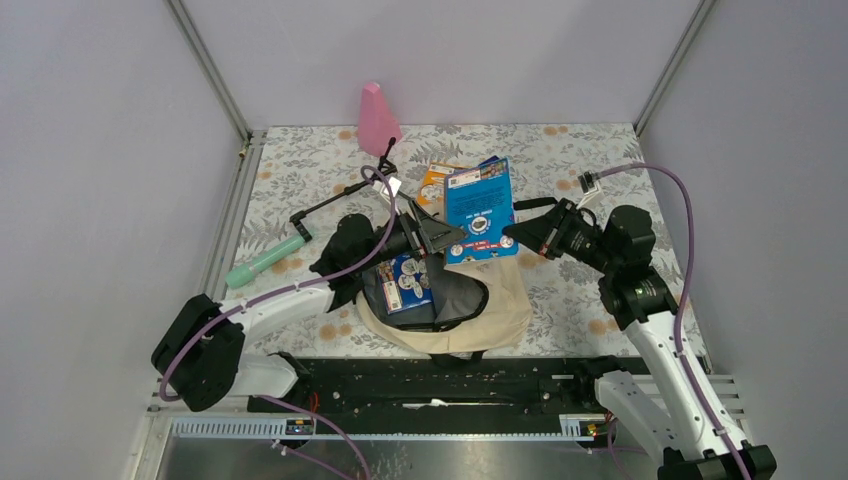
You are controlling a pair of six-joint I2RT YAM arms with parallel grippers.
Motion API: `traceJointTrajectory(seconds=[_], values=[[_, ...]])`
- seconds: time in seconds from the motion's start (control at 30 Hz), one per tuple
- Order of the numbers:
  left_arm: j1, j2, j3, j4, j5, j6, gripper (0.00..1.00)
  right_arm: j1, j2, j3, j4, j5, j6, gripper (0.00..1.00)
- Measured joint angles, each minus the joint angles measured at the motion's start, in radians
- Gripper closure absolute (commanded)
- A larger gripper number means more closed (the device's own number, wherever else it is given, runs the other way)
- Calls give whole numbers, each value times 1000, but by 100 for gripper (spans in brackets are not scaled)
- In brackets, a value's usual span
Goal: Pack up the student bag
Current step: Pick up the book from the center of the board.
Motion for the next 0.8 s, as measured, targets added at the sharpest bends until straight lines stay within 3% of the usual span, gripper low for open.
traceJointTrajectory(seconds=[0.07, 0.2, 0.43, 0.47, 0.5, 0.6, 0.63, 0.67, 0.73, 0.8], values=[[-10, 8, 0, 16, 7, -10, 13, 12, 5, 0, 24, -7, 10, 100], [-26, 43, -3, 83, 25, -60, 32, 34, 6, 0, 61, -15, 18, 100], [-30, 86, -10, 207, 38, -133, 81, 69, 18, 0, 62, 14, -25, 100], [-27, 85, -14, 216, 32, -135, 90, 71, 21, 0, 50, 25, -46, 96], [-27, 81, -19, 219, 23, -133, 100, 72, 24, 0, 35, 35, -66, 82], [-30, 37, -42, 161, -6, -88, 100, 87, 43, 0, -15, 58, -121, 41], [-33, 2, -50, 105, -19, -66, 100, 92, 49, 0, -34, 64, -140, 20], [-32, -43, -56, 36, -28, -32, 100, 94, 56, 0, -48, 76, -170, 10], [-34, -125, -66, -73, -52, 19, 100, 94, 63, 1, -64, 97, -216, 1], [-37, -221, -76, -196, -88, 77, 100, 94, 65, 0, -75, 117, -268, 0]])
